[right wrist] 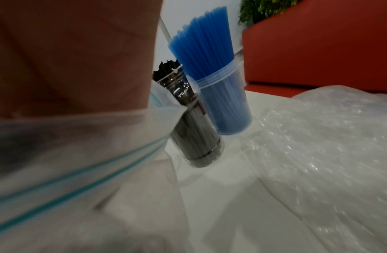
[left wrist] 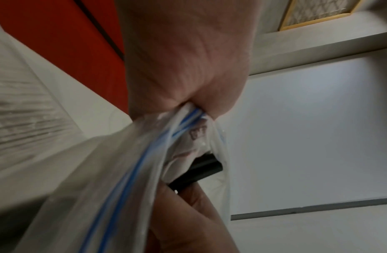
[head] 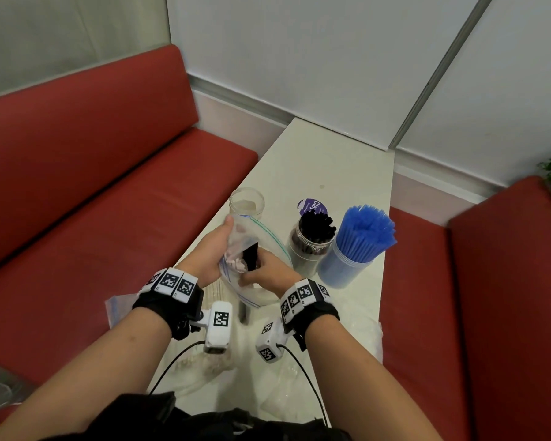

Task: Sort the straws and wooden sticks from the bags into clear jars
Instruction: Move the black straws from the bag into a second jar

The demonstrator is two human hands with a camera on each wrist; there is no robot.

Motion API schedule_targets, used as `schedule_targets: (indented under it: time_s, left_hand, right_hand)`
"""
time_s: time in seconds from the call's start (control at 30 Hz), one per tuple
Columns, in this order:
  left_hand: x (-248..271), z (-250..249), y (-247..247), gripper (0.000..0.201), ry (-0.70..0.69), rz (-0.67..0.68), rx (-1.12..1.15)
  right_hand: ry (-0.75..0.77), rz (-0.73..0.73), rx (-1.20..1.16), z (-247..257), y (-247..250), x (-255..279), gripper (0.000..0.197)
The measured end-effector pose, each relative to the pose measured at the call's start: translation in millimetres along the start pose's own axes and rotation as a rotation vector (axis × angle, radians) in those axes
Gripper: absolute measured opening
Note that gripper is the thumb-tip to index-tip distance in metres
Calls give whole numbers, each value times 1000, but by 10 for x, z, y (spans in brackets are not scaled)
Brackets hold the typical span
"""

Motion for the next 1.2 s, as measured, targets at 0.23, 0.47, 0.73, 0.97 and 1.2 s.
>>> schedule_targets:
  time_s: [0.23, 0.47, 0.73, 0.97, 1.2]
  left_hand:
    - [-123, -25, 252, 41, -88, -269, -177]
    - [-322, 310, 413, 63, 37, -335, -313]
    - [-375, 649, -305, 82, -96, 7, -1039]
    - [-226, 146, -1537, 137, -686, 279, -1360]
    - [-352, 109, -1843, 136, -806, 235, -1144]
  right_hand:
    - [25, 152, 91, 39, 137, 204, 20]
    - [34, 202, -77, 124, 484, 397, 14]
    - [80, -385, -361, 365, 1695, 358, 8]
    - [79, -537, -307, 549, 2342, 233, 19]
    - [37, -445, -324, 438, 2338, -69, 8]
Point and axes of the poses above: each hand's wrist, its own x-axis away from the middle knuckle, its own y-axis out of the back of the hand, z = x × y, the point moved 9 cm from there along -x, towards the middle knuckle, and after that the axes turned 9 degrees about -z, right-handed, at the moved point
